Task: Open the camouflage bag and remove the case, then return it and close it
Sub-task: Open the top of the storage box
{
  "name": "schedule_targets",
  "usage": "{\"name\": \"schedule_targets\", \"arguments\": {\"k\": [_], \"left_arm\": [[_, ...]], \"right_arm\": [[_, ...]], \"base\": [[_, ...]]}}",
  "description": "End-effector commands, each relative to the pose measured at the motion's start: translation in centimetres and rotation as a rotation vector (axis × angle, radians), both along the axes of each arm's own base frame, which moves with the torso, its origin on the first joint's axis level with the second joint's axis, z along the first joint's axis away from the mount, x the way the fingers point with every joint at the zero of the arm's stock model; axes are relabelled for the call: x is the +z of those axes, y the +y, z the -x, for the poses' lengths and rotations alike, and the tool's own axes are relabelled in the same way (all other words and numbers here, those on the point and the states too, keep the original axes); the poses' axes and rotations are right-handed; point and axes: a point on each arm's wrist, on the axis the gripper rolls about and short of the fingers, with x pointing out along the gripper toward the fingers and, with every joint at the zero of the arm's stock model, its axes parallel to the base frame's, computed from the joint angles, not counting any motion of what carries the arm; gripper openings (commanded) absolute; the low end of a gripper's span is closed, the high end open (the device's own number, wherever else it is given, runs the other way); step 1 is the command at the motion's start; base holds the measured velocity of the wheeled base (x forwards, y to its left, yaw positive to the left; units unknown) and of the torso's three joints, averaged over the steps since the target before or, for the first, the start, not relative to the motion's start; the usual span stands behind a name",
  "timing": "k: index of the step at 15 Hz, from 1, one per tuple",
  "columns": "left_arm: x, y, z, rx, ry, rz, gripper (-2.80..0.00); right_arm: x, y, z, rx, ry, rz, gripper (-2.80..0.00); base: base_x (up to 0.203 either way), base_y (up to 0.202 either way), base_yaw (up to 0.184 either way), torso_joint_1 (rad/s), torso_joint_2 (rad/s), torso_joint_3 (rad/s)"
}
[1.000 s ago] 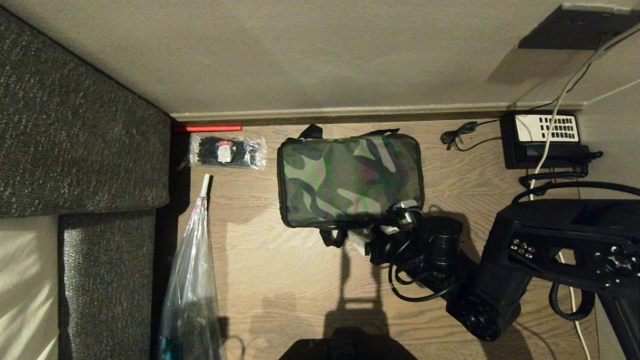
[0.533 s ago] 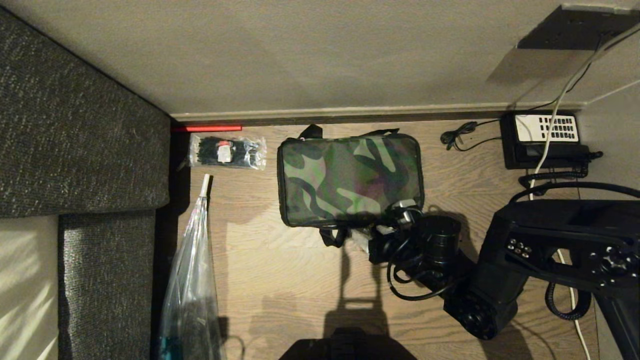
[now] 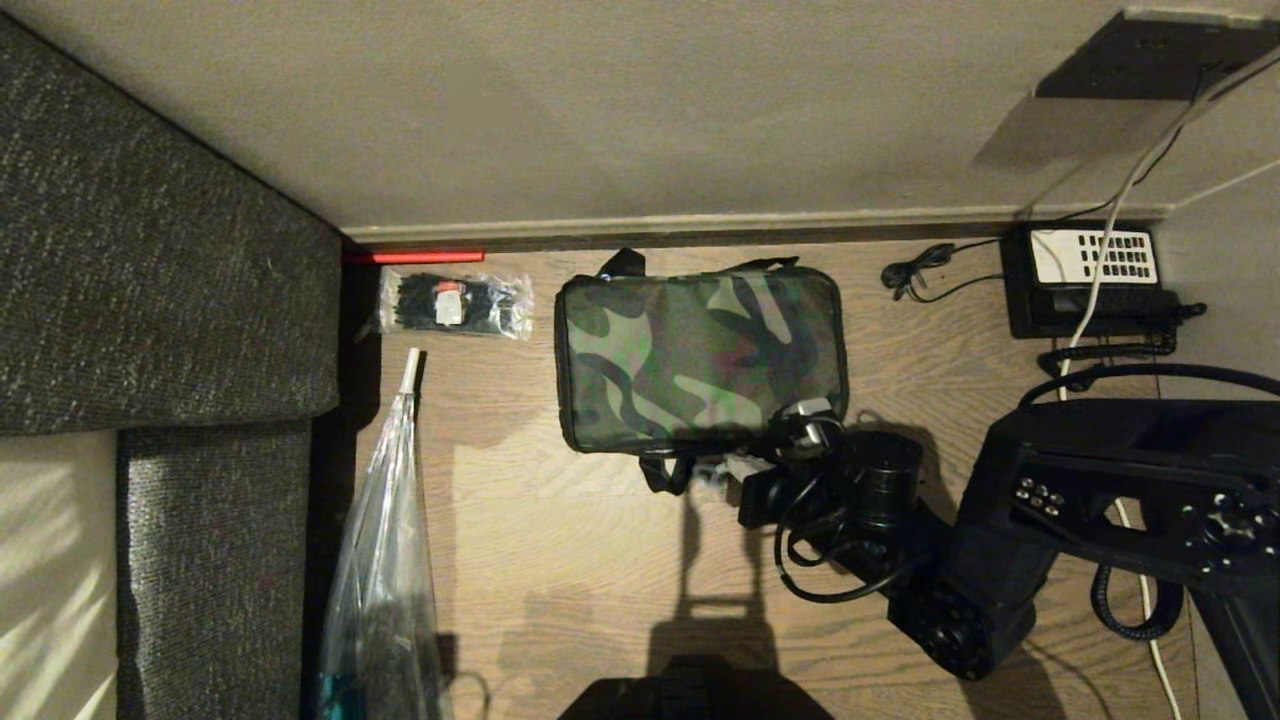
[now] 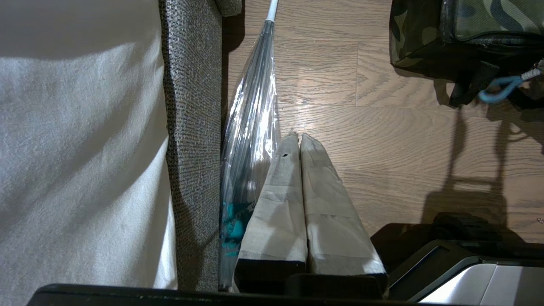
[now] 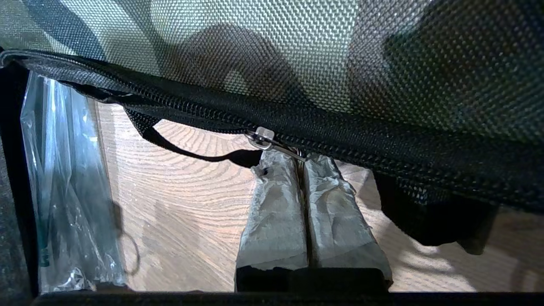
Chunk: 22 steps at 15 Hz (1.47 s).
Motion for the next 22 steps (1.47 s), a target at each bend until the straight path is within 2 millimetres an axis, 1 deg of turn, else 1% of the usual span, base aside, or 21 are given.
{"name": "schedule_targets", "arguments": {"k": [1,2,8,10,14,16,18,22], "left_arm": [[0.0,0.0,0.0,0.001,-0.002,-0.001,-2.80],[0.0,0.0,0.0,0.001,-0.001,0.001,-2.80],[0.0,0.0,0.0,0.001,-0.002,0.001,-2.80],[0.0,0.0,0.0,0.001,-0.001,0.000,-2.80],[0.0,0.0,0.0,0.001,-0.002,0.000,-2.80],[0.0,0.0,0.0,0.001,-0.001,0.001,-2.80],[0.0,0.0,0.0,0.001,-0.001,-0.001,-2.80],[0.0,0.0,0.0,0.001,-0.002,0.000,-2.80]], "right_arm": [[0.4,-0.1,0.2,0.001,-0.010,-0.007,-2.80],[0.9,-0.2,0.4,0.003,-0.016,-0.010,-2.80],[2.1,-1.6,2.6,0.032,0.015,0.001,-2.80],[2.4,-2.0,3.1,0.033,0.017,0.002,-2.80],[2.6,-3.1,3.5,0.015,0.017,0.032,-2.80],[2.9,-3.6,3.3,0.000,0.008,0.031,-2.80],[3.1,-4.1,3.2,-0.008,0.003,0.029,-2.80],[3.3,-4.7,3.5,-0.020,0.011,0.031,-2.80]], "base": [[0.000,0.000,0.000,0.000,0.00,0.000],[0.000,0.000,0.000,0.000,0.00,0.000],[0.000,0.000,0.000,0.000,0.00,0.000],[0.000,0.000,0.000,0.000,0.00,0.000],[0.000,0.000,0.000,0.000,0.00,0.000],[0.000,0.000,0.000,0.000,0.00,0.000],[0.000,0.000,0.000,0.000,0.00,0.000],[0.000,0.000,0.000,0.000,0.00,0.000]]}}
